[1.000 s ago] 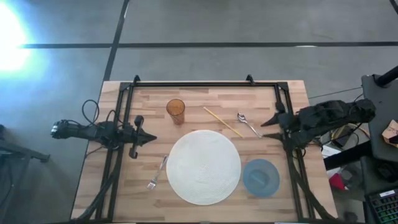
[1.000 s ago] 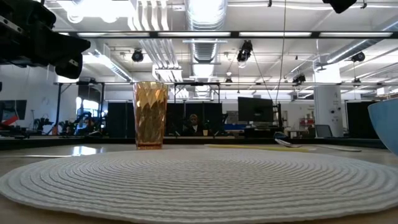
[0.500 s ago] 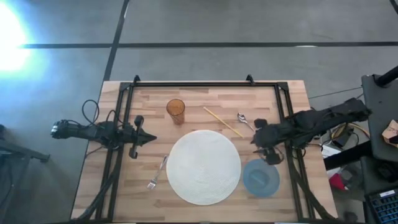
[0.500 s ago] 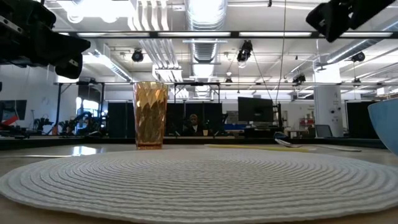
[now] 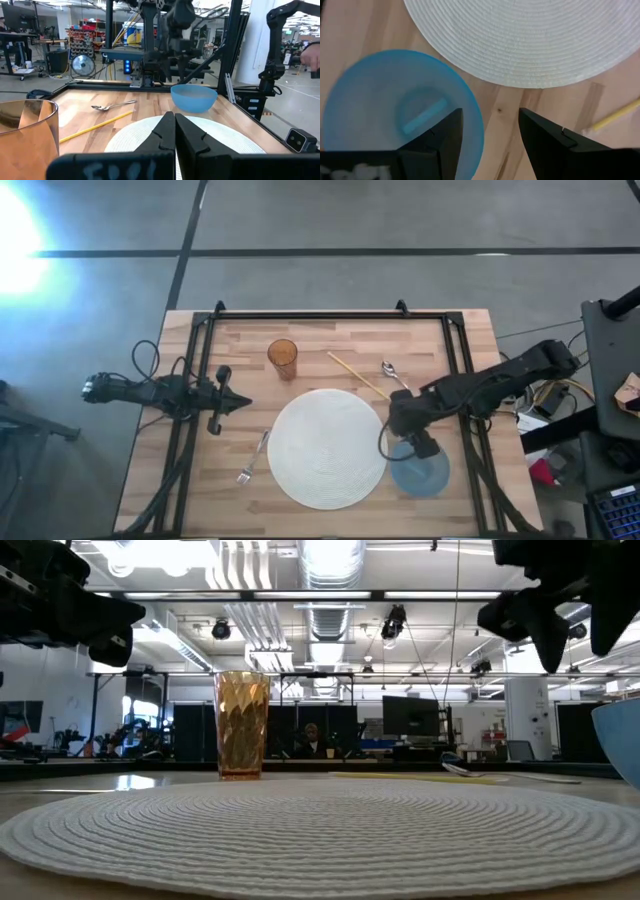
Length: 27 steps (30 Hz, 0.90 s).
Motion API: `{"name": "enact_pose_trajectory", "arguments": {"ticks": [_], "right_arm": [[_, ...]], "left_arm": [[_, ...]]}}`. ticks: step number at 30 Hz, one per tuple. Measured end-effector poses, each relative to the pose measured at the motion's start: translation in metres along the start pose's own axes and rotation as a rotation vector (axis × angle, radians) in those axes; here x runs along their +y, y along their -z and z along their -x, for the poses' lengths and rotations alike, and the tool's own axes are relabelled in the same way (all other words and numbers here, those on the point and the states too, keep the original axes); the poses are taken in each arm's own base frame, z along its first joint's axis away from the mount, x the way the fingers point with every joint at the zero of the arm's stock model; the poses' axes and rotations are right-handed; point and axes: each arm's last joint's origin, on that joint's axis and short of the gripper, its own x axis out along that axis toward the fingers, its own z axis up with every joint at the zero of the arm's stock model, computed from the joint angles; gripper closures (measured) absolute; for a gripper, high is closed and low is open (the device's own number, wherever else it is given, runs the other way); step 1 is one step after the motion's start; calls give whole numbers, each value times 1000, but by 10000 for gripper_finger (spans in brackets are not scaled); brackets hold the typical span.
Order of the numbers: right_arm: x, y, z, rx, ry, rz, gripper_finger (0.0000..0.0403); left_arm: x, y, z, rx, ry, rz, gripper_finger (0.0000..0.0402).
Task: Pick & Place Utensil
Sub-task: Put the blue bowl on the white tablemat
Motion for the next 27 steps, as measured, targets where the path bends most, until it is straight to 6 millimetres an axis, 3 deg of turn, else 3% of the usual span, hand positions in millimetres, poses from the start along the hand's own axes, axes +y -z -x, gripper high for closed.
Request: {"name": "enact_pose_trajectory", "arguments": {"ticks": [27], "right_arm": [[-1,-14,-57,178,-58,33,213]], "left_arm": [[0,0,0,2,1,0,401]]}}
